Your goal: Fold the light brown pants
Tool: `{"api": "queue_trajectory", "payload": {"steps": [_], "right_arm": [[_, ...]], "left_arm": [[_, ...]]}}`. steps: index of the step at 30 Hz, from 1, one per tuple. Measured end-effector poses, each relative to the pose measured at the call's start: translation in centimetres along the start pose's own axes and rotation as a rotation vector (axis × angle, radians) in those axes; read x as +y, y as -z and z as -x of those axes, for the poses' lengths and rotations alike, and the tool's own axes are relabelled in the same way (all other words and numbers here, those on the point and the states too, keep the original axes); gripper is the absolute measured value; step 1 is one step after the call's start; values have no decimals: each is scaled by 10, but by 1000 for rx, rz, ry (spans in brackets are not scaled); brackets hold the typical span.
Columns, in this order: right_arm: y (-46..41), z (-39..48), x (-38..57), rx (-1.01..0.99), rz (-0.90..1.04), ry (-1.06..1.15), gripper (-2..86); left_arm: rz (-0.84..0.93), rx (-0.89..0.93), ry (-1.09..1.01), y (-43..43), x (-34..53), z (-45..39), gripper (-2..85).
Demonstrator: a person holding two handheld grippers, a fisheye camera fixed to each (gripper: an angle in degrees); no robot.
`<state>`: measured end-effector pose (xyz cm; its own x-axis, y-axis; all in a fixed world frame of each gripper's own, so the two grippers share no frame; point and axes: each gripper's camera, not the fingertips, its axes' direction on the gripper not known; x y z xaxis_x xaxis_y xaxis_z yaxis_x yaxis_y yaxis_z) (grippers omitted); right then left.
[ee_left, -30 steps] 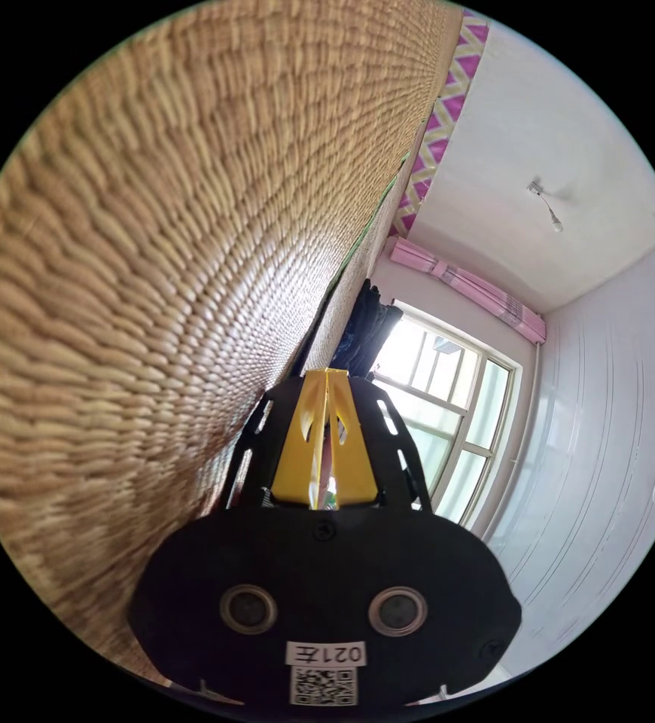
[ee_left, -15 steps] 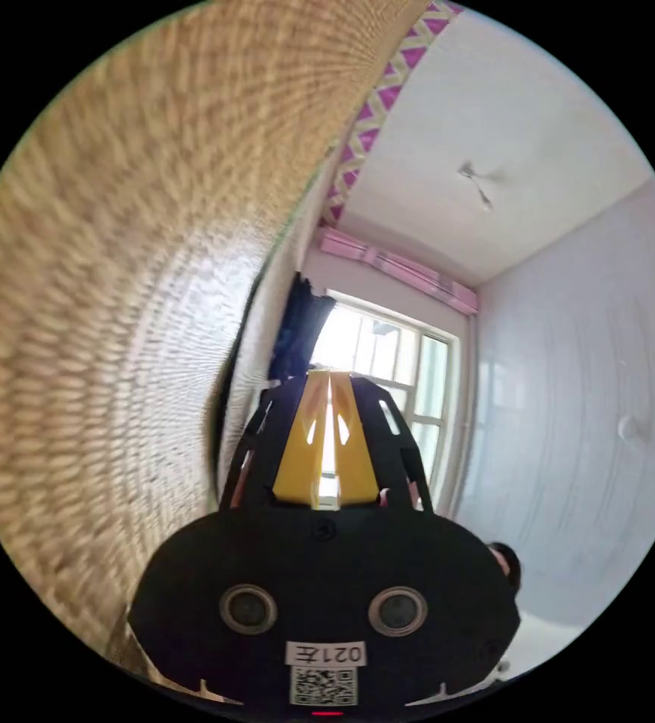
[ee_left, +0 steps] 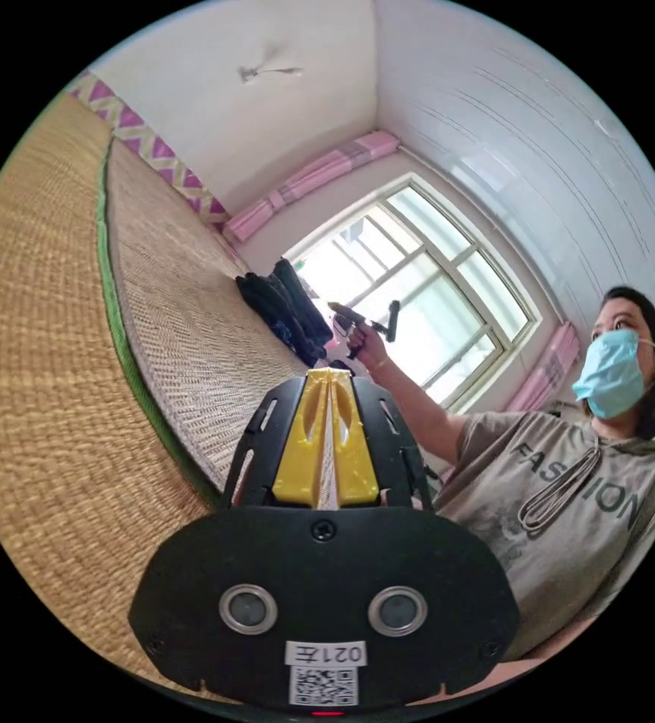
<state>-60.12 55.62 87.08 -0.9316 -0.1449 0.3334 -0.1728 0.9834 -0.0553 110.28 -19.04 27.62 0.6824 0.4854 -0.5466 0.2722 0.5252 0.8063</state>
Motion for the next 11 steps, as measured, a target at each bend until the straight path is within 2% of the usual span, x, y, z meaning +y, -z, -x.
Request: {"api": "queue_trajectory", "payload": {"steps": [5,11], "right_arm": [[-75,10,-83,317,137,176,92],[-131,20,-164,354,254,187,159]], "left_arm": [[20,74,-7,-11,0,-5,-10],[-8,109,51,-10,-2,1,-10]]}}
